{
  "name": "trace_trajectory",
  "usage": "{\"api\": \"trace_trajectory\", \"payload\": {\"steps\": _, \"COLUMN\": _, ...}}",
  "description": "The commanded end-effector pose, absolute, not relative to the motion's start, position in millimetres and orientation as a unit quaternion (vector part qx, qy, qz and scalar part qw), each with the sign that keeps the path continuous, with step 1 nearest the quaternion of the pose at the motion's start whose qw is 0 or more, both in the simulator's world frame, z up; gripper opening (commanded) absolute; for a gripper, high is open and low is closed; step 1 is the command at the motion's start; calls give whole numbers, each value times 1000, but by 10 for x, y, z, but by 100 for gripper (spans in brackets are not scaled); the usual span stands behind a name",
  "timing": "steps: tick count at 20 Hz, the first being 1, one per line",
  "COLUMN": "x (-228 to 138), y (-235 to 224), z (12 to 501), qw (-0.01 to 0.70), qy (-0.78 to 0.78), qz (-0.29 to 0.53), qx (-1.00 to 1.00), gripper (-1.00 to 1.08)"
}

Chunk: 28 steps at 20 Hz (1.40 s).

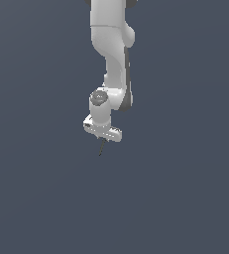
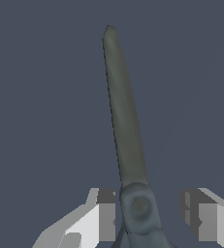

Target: Pick up the object and move it to a goal position.

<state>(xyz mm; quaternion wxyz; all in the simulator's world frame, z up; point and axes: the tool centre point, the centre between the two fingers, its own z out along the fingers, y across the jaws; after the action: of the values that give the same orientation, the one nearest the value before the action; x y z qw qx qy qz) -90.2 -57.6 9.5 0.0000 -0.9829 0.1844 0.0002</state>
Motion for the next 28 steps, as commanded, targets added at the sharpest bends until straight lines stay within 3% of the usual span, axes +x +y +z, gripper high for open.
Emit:
{"api": "trace_trajectory", "payload": {"steps": 1, "x": -894, "y": -571, "z": 78, "qw": 0, "qy": 184, "qz": 0, "qx": -983, "gripper": -100}}
{"api": "trace_trajectory", "payload": {"steps": 14, "x": -774, "y": -494, "z": 488, "qw": 0, "qy": 185, "qz": 0, "qx": -983, "gripper": -100}}
{"api": "trace_trajectory", "payload": {"steps": 28, "x": -352, "y": -237, "z": 1751, "qw": -1, "qy": 185, "qz": 0, "qx": -983, "gripper": -100}}
